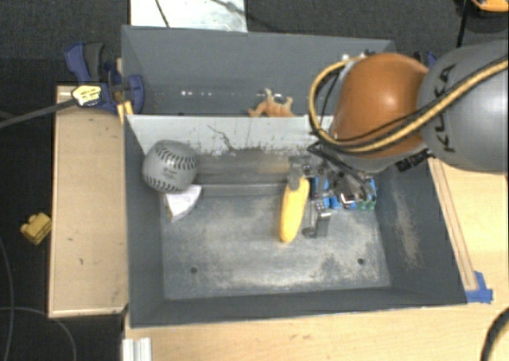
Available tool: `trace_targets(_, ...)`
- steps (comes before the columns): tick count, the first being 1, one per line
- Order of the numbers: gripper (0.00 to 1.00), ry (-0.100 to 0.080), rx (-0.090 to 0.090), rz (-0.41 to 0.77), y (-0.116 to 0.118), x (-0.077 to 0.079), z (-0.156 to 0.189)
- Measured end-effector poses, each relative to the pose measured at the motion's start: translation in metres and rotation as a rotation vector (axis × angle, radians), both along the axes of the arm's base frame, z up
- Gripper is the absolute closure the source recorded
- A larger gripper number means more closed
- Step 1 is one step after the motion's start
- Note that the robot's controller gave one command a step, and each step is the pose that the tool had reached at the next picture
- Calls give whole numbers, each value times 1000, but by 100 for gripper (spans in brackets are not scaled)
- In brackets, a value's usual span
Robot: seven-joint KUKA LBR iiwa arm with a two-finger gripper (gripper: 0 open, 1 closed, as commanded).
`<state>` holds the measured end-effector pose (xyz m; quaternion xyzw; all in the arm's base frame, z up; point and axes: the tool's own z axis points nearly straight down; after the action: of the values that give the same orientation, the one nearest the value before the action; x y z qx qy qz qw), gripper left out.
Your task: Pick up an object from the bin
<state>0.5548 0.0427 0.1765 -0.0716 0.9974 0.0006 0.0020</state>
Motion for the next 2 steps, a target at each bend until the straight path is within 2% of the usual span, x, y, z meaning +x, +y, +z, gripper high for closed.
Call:
trace_targets(1,0,-1,-3,119,-9,17,-31)
trace_targets(2,0,-2,-2,242,-16,26,-74)
